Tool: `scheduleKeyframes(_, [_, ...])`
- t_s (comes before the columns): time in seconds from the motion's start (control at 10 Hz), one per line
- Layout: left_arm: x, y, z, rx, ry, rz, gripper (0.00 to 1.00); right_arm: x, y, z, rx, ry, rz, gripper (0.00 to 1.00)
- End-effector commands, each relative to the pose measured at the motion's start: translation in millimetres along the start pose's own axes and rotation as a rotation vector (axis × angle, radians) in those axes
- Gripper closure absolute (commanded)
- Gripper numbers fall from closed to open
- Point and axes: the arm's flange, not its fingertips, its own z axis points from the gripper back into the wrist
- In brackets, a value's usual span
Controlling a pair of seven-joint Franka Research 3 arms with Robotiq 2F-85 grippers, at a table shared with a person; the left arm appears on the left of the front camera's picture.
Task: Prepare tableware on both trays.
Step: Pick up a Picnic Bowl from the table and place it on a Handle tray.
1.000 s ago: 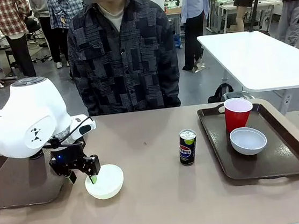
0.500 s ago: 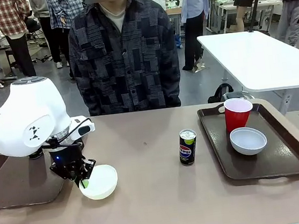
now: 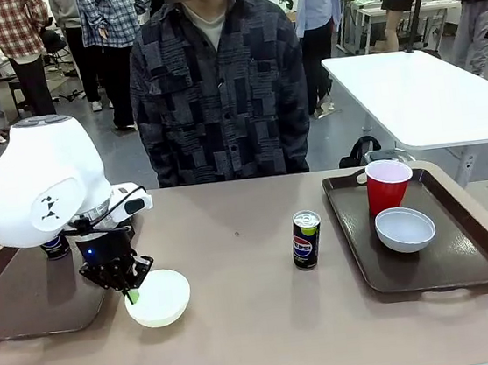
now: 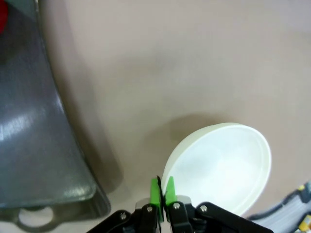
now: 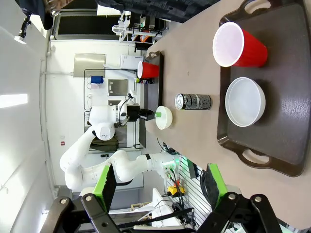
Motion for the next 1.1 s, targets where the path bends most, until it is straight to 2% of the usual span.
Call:
scheduleKeyframes(0.0, [-29,-4,58,0.000,0.005,-0.028,1.00,-2,2,-1,0.004,-0.002,0.002,0.04])
scheduleKeyframes(0.2, [-44,13,115,0.004,-0.052,-0.054,1.00,-2,2,-1,0.004,-0.002,0.002,0.04])
scheduleKeyframes(0.4, [-45,44,145,0.004,-0.083,-0.036,1.00,-2,2,-1,0.004,-0.002,0.002,0.04])
scheduleKeyframes(0.9, [-6,158,173,-0.061,-0.123,0.144,1.00,-2,2,-1,0.004,-0.002,0.002,0.04])
scheduleKeyframes(1.0, [-5,170,172,-0.066,-0.122,0.167,1.00,-2,2,-1,0.004,-0.002,0.002,0.04])
